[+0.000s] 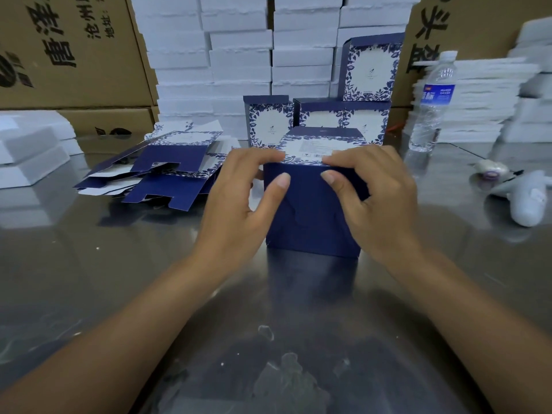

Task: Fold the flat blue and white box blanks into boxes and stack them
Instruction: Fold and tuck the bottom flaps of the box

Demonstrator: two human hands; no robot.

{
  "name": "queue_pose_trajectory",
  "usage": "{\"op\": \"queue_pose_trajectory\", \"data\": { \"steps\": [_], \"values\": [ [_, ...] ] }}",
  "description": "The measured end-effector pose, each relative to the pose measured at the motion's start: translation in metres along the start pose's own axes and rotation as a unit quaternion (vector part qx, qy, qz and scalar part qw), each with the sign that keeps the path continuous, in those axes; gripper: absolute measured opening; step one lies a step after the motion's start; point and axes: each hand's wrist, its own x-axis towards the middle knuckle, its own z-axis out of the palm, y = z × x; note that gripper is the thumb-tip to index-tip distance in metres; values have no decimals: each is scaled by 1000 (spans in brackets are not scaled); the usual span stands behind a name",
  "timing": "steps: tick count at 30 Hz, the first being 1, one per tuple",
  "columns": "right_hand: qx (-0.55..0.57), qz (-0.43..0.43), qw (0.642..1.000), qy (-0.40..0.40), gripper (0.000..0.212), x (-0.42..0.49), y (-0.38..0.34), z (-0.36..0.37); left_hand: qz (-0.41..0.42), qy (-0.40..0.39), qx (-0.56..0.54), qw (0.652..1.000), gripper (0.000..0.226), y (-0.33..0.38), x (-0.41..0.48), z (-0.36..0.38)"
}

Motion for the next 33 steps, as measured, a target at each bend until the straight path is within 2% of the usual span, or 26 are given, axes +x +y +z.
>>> {"op": "queue_pose_trajectory", "data": {
  "steps": [5, 9, 12, 15, 17, 19, 25, 29, 33],
  "values": [
    [21, -16, 1000, 5, 12, 1, -2, 2, 21, 34, 41, 998, 20, 4, 0, -3],
    [62, -21, 998, -14, 12, 1, -10, 1, 37, 29, 55, 997, 23, 10, 1, -3],
    [116, 26, 993, -15, 9, 3, -17, 0, 69, 38, 41, 996, 21, 13, 2, -2],
    [169, 81, 982, -26, 2, 4, -21, 1, 49, 44, -3, 998, 10, 16, 3, 0],
    [171, 87, 981, -28, 3, 4, -21, 2, 25, 42, -24, 999, 5, 20, 4, 2],
    [162, 84, 983, -22, 5, 4, -21, 3, 11, 43, -36, 998, 10, 23, 6, 2],
    [151, 55, 986, -30, 2, 6, -15, 0, 2, 33, -34, 999, 6, 22, 8, 2],
    [111, 33, 993, -34, 13, 6, -6, -5, 12, 24, -36, 999, 6, 15, 9, -3],
    [107, 44, 993, -37, 14, 6, -5, -4, -33, -1, -94, 995, 7, 9, 10, -10]
  ]
}}
